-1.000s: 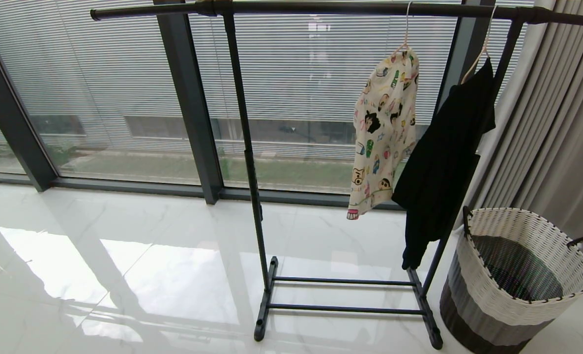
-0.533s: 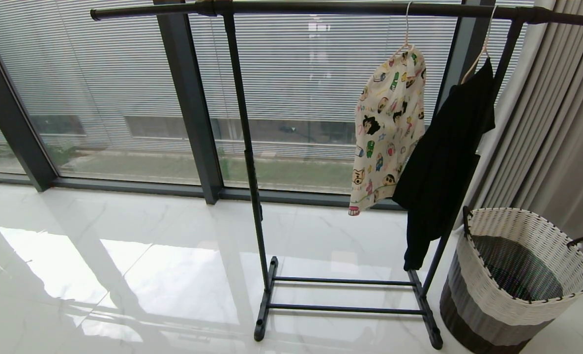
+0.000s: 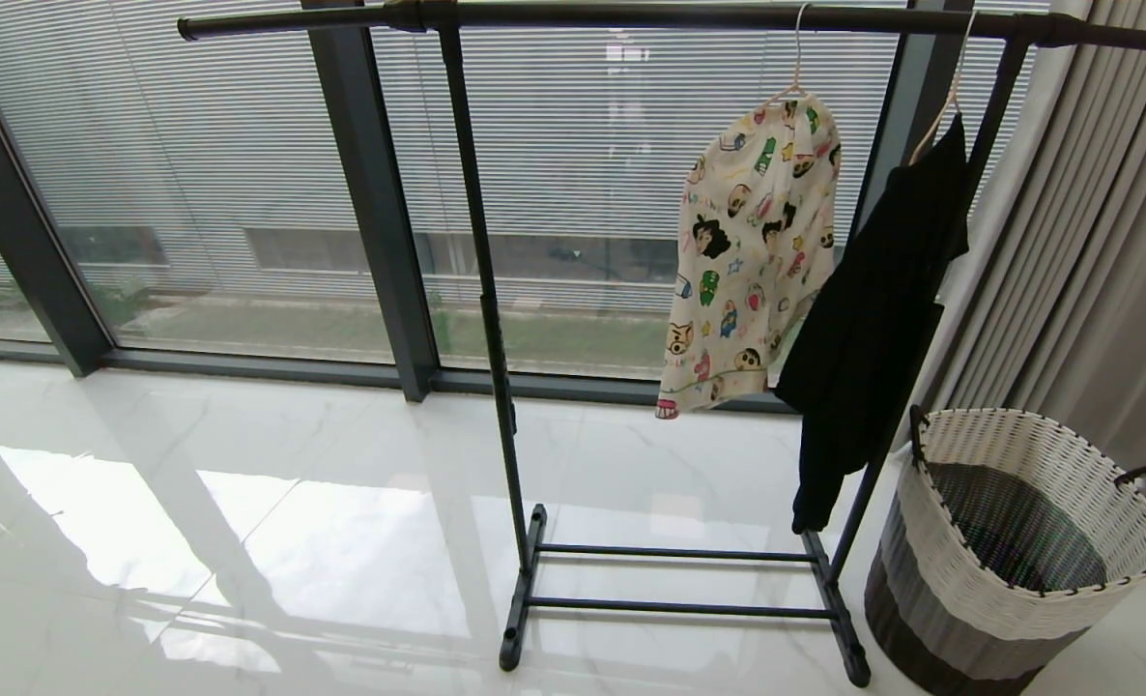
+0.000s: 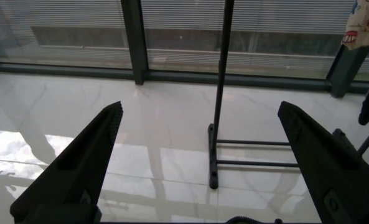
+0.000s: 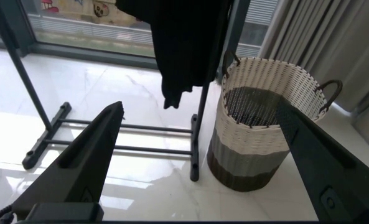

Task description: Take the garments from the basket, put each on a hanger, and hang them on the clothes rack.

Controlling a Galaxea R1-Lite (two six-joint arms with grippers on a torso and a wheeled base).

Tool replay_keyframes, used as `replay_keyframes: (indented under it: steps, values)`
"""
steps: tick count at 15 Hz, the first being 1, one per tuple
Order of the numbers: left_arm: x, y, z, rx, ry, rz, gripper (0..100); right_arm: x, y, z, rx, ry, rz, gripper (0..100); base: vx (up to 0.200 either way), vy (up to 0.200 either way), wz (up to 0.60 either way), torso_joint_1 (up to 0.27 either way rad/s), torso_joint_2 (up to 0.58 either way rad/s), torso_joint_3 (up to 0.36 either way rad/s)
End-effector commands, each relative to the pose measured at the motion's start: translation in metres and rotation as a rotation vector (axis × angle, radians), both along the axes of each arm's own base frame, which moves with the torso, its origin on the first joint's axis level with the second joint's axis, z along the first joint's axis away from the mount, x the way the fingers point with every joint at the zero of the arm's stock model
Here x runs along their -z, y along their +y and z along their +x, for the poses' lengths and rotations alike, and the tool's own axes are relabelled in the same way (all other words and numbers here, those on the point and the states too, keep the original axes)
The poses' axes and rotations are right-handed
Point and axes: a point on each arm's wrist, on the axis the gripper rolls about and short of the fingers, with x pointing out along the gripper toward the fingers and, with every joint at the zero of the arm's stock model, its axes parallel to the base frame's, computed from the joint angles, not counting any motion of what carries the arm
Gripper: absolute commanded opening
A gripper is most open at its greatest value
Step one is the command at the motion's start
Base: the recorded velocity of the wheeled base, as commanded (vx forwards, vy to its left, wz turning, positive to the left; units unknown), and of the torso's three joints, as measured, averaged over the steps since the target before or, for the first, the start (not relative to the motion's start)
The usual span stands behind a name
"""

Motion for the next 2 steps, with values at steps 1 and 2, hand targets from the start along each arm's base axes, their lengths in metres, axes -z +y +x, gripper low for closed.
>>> replay_keyframes:
  steps: [1,2]
  values:
    - [0.0,0.0,0.0,0.0,-0.001,0.0,100,0.0,0.0,0.0,-0.001,-0.001,0.0,100,0.0,0.0,0.0,0.0,0.0,0.0]
    - [0.0,0.0,0.0,0.0,-0.001,0.0,100,0.0001,-0.0001,0.0,0.006,0.001,-0.002,100,0.0,0.0,0.0,0.0,0.0,0.0]
